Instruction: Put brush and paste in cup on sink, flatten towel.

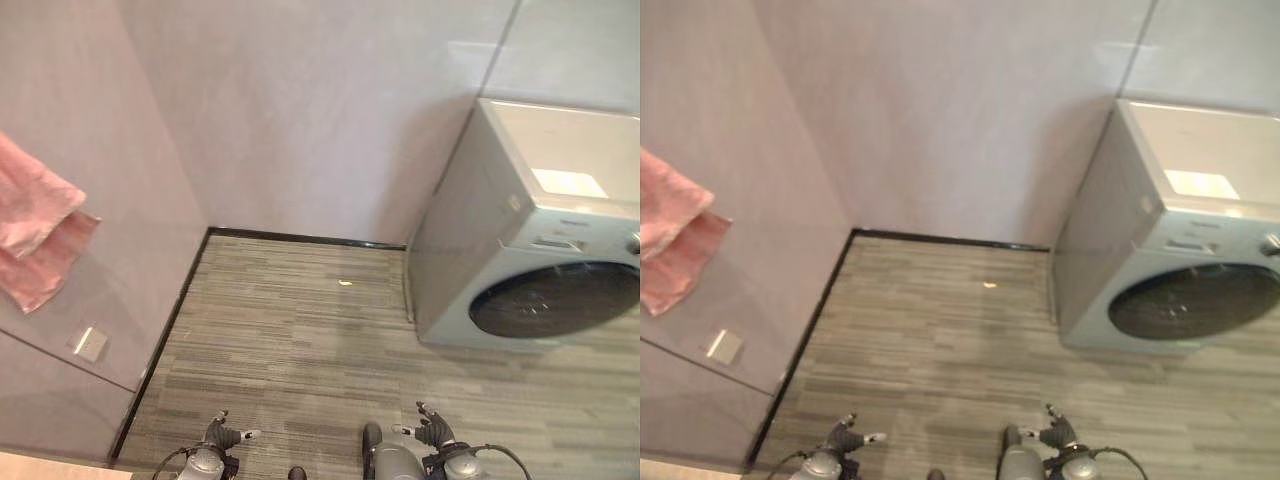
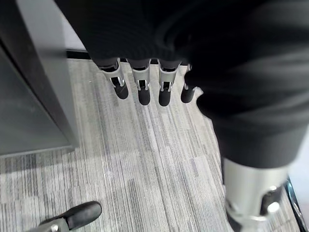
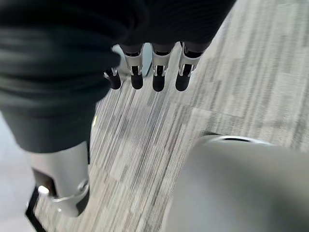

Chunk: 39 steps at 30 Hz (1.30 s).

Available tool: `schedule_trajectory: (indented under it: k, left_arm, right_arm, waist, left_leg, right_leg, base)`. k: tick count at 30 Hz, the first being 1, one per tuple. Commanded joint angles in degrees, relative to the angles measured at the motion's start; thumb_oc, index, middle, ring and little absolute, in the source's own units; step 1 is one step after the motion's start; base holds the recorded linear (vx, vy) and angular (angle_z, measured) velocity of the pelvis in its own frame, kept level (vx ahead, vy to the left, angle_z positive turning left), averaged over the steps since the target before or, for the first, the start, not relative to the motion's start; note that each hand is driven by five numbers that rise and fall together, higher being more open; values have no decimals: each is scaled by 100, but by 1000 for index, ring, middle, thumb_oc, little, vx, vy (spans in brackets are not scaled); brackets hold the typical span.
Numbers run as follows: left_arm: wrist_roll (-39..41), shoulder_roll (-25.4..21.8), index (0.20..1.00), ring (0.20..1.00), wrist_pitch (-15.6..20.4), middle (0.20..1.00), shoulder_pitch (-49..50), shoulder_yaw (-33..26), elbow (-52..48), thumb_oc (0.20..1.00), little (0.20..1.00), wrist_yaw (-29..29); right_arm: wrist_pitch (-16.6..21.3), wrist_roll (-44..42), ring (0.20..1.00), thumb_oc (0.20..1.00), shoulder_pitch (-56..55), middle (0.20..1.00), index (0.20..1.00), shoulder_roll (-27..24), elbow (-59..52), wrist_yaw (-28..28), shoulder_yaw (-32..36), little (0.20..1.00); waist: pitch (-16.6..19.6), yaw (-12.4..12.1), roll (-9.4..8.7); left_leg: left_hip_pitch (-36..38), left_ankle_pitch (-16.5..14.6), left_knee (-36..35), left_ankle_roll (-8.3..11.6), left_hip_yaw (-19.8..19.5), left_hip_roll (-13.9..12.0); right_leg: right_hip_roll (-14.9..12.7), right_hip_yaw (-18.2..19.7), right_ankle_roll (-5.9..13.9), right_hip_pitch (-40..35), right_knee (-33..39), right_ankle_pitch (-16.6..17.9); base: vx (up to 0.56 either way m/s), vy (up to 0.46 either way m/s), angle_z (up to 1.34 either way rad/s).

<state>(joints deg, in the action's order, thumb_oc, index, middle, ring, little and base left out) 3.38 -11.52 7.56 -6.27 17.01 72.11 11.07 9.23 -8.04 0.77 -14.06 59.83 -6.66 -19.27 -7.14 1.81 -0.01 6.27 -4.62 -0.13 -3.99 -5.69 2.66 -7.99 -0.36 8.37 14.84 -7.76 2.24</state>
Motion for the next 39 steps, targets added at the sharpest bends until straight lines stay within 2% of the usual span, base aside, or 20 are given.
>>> schedule_trajectory:
  k: [1, 4, 5, 6, 9, 13, 17, 20, 25, 27, 28, 29, 31, 32, 33, 35, 36, 37, 38, 39]
  left_arm:
    - [-408, -155, 1000, 1000, 201, 1000, -234, 224, -167, 1000, 1000, 72]
    - [-617, -191, 1000, 1000, 235, 1000, -242, 413, -186, 1000, 1000, -23]
    - [-645, -260, 1000, 1000, 239, 1000, -214, 417, -242, 1000, 1000, 8]
    - [-645, -261, 1000, 1000, 237, 1000, -211, 417, -245, 1000, 1000, 8]
    - [-714, -354, 1000, 1000, 246, 1000, -320, 478, -361, 1000, 1000, 31]
    - [-732, -362, 1000, 1000, 252, 1000, -307, 422, -254, 1000, 1000, 35]
    - [-652, -382, 1000, 1000, 248, 1000, -257, 322, -177, 1000, 1000, 35]
    - [-443, -450, 1000, 1000, 225, 1000, -184, 62, -70, 1000, 1000, 70]
    - [-319, -429, 1000, 1000, 229, 1000, -112, -75, -3, 1000, 1000, 86]
    - [-236, -432, 1000, 1000, 247, 1000, -130, -123, -62, 1000, 1000, 124]
    - [-212, -454, 1000, 1000, 263, 1000, -170, -110, -131, 1000, 1000, 137]
    - [-197, -476, 1000, 1000, 262, 1000, -239, -102, -192, 1000, 1000, 154]
    - [-196, -492, 1000, 1000, 249, 1000, -273, -114, -187, 1000, 1000, 168]
    - [-179, -478, 1000, 1000, 246, 1000, -280, -108, -163, 1000, 1000, 172]
    - [-172, -461, 1000, 1000, 240, 1000, -270, -118, -143, 1000, 1000, 177]
    - [-197, -460, 1000, 1000, 258, 1000, -232, -142, -96, 1000, 1000, 201]
    - [-231, -442, 1000, 1000, 254, 1000, -175, -135, -104, 1000, 1000, 194]
    - [-232, -442, 1000, 1000, 254, 1000, -171, -133, -106, 1000, 1000, 194]
    - [-254, -430, 1000, 1000, 250, 1000, -165, -142, -104, 1000, 1000, 197]
    - [-297, -414, 1000, 1000, 244, 1000, -170, -130, -122, 1000, 1000, 192]
  right_arm:
    - [161, 107, 1000, 1000, 163, 1000, 1000, -256, -267, -40, 60, 1000]
    - [172, 165, 1000, 1000, 184, 1000, 1000, -356, -302, 38, 17, 1000]
    - [206, 181, 1000, 1000, 121, 1000, 1000, -419, -326, 77, 19, 1000]
    - [207, 181, 1000, 1000, 120, 1000, 1000, -420, -325, 77, 18, 1000]
    - [231, 243, 1000, 1000, 94, 1000, 1000, -545, -279, 30, 41, 1000]
    - [247, 320, 1000, 1000, 96, 1000, 1000, -546, -258, 65, -14, 1000]
    - [245, 375, 1000, 1000, 107, 1000, 1000, -504, -304, 119, -131, 1000]
    - [232, 543, 1000, 1000, 151, 1000, 1000, -482, -524, 146, -338, 1000]
    - [242, 544, 1000, 1000, 59, 1000, 1000, -502, -672, 174, -353, 1000]
    - [246, 533, 1000, 1000, -7, 1000, 1000, -555, -786, 182, -388, 1000]
    - [267, 518, 1000, 1000, -56, 1000, 1000, -607, -831, 162, -366, 1000]
    - [287, 496, 1000, 1000, -121, 1000, 1000, -678, -952, 125, -311, 1000]
    - [266, 472, 1000, 1000, -153, 1000, 1000, -696, -877, 99, -277, 1000]
    - [252, 466, 1000, 1000, -143, 1000, 1000, -693, -787, 73, -252, 1000]
    - [243, 451, 1000, 1000, -139, 1000, 1000, -685, -720, 57, -216, 1000]
    - [259, 393, 1000, 1000, -168, 1000, 1000, -672, -704, 48, -152, 1000]
    - [271, 448, 1000, 1000, -252, 1000, 1000, -667, -712, -2, -138, 1000]
    - [271, 449, 1000, 1000, -257, 1000, 1000, -667, -714, -2, -138, 1000]
    - [282, 459, 1000, 1000, -301, 1000, 1000, -675, -700, -33, -112, 1000]
    - [302, 468, 1000, 1000, -360, 1000, 1000, -699, -769, -69, -61, 1000]
  waist:
    - [166, 25, -256]
    - [225, 56, -249]
    - [259, 11, -241]
    - [261, 35, -237]
    - [192, -2, -281]
    - [220, -76, -300]
    - [287, -129, -321]
    - [267, -140, -345]
    - [262, -126, -348]
    - [205, -118, -344]
    - [50, -150, -390]
    - [-150, -119, -490]
    - [-248, -132, -522]
    - [-270, -160, -506]
    - [-287, -171, -482]
    - [-260, -208, -440]
    - [-222, -263, -346]
    - [-229, -268, -357]
    - [-218, -282, -293]
    - [-194, -234, -250]
  left_leg:
    - [-94, -30, 587, 327, -181, 104]
    - [-11, -21, 583, 399, -425, 13]
    - [-113, 107, 623, 502, -599, -44]
    - [-118, 104, 629, 504, -623, -47]
    - [-467, 251, 666, 685, -468, -319]
    - [-472, 365, 483, 807, -271, -497]
    - [-366, 486, 284, 867, -248, -639]
    - [-240, 496, 207, 836, -145, -786]
    - [-154, 578, 318, 842, -45, -859]
    - [-324, 756, 805, 901, -41, -829]
    - [-766, 1055, 1467, 935, -64, -741]
    - [-1274, 1414, 2406, 950, 192, -774]
    - [-1591, 1327, 2817, 913, 346, -652]
    - [-1817, 1180, 2714, 888, 373, -430]
    - [-2026, 1046, 2594, 853, 419, -319]
    - [-2206, 863, 1929, 763, 654, -332]
    - [-2389, 1080, 1032, 748, 918, -502]
    - [-2357, 1094, 997, 748, 928, -492]
    - [-2423, 1400, 562, 818, 1145, -609]
    - [-2556, 1531, 175, 882, 1598, -824]
  right_leg:
    - [-50, 227, 174, -221, 237, 794]
    - [67, 156, 113, -317, 130, 655]
    - [67, -144, 53, -443, 172, 572]
    - [64, -170, 51, -452, 175, 567]
    - [-50, -901, -37, -661, 229, 375]
    - [27, -1200, -104, -772, 327, 289]
    - [114, -1273, -153, -789, 271, 182]
    - [228, -1173, -242, -662, 22, 26]
    - [411, -1018, -310, -641, -23, -69]
    - [502, -934, -388, -733, 80, -114]
    - [493, -917, -472, -891, 180, -134]
    - [456, -926, -587, -1012, 195, -157]
    - [449, -913, -654, -1131, 236, -189]
    - [440, -877, -641, -1188, 295, -184]
    - [437, -840, -615, -1249, 353, -182]
    - [460, -780, -544, -1364, 452, -263]
    - [529, -788, -510, -1553, 535, -382]
    - [518, -781, -508, -1567, 538, -387]
    - [566, -797, -503, -1678, 564, -454]
    - [573, -869, -485, -1795, 577, -533]
  base:
    - [297, -162, 128]
    - [216, -131, 115]
    - [92, -99, 80]
    - [122, -173, 96]
    - [56, -182, 103]
    - [45, -87, 81]
    - [63, -97, 17]
    - [59, -116, -11]
    - [65, -102, -33]
    - [38, -129, -23]
    - [25, -221, -15]
    - [35, -216, -14]
    - [97, -119, 16]
    - [150, -27, 5]
    - [186, 15, -23]
    - [304, 78, -30]
    - [311, 93, 33]
    - [332, 116, 73]
    - [257, 98, 43]
    - [261, 99, 8]
